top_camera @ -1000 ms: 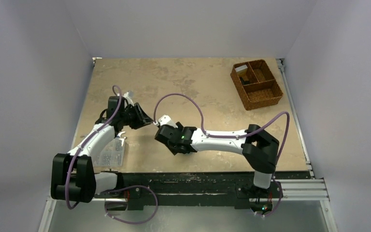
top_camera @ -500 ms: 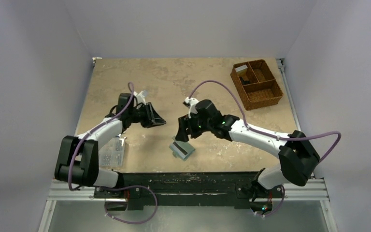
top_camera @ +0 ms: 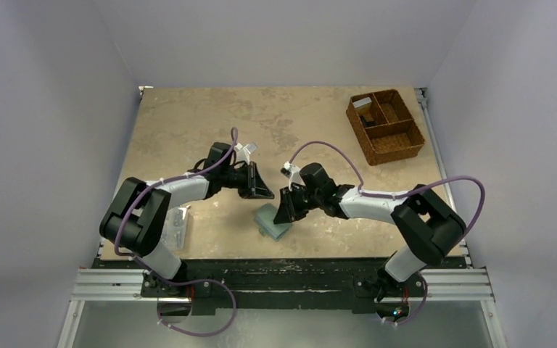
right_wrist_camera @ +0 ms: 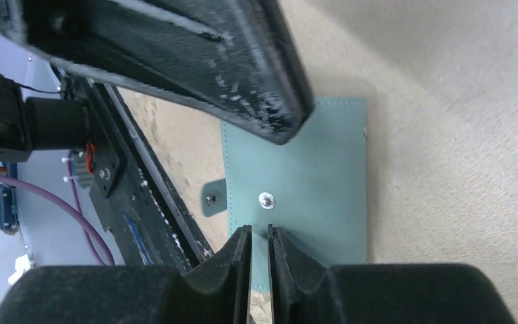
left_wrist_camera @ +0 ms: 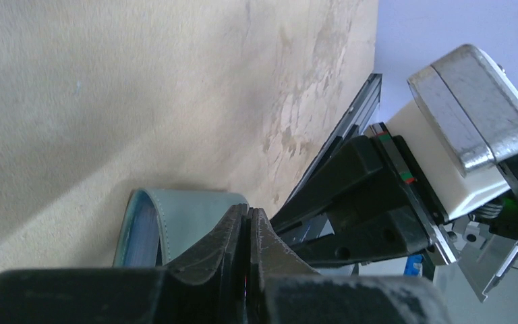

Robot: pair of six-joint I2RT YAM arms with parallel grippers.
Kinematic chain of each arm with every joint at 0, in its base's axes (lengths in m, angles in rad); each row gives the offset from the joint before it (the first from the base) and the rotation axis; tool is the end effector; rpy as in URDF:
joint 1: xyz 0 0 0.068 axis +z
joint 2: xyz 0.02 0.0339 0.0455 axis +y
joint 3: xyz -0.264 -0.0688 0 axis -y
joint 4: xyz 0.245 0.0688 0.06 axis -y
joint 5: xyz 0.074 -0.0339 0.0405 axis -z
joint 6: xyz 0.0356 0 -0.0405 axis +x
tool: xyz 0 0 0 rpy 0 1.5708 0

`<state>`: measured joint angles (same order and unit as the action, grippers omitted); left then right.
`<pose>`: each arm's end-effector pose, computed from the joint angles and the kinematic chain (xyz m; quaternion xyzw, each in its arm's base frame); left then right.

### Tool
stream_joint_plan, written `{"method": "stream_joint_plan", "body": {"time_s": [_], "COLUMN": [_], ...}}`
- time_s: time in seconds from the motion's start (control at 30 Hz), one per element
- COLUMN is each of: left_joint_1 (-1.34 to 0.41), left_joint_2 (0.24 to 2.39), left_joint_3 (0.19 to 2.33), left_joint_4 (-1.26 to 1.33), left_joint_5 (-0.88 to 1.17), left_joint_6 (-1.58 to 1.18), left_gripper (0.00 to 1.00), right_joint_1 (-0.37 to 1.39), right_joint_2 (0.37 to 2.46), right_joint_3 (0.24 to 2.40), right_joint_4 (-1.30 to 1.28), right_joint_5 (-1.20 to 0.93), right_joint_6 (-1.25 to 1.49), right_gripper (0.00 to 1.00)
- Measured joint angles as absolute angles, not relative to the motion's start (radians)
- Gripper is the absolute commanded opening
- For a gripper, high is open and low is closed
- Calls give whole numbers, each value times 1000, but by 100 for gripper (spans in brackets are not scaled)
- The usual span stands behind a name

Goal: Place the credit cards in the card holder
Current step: Close the card holder at the center of the board.

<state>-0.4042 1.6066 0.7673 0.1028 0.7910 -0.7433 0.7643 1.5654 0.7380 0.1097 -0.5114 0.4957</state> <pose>0.2761 -0.1456 0.1686 0.0115 0.8579 -0.4988 0.1228 0.2101 0.2255 0.1687 -0.2216 0.8589 0.4219 0.1878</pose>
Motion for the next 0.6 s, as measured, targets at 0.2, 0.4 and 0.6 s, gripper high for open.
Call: {"method": "stream_joint_plan", "body": {"time_s": [0.2,0.4,0.6], "left_joint_1": [-414,-415,-418], "left_joint_2": [1609,1612,1613], "left_joint_3": [691,645,632], "left_joint_4": [84,65,79], "left_joint_5": [791,758,736], "left_joint_6": [-721,-698,-698], "left_gripper": [0,0,0], "right_joint_1": [765,765,788], "right_joint_2": [1623,1631,1619], "right_joint_3": [715,715,728], "right_joint_4": [171,179,152], "right_joint_5": [-535,-538,-517], "right_joint_6": [500,482,459], "right_gripper": [18,17,39]}}
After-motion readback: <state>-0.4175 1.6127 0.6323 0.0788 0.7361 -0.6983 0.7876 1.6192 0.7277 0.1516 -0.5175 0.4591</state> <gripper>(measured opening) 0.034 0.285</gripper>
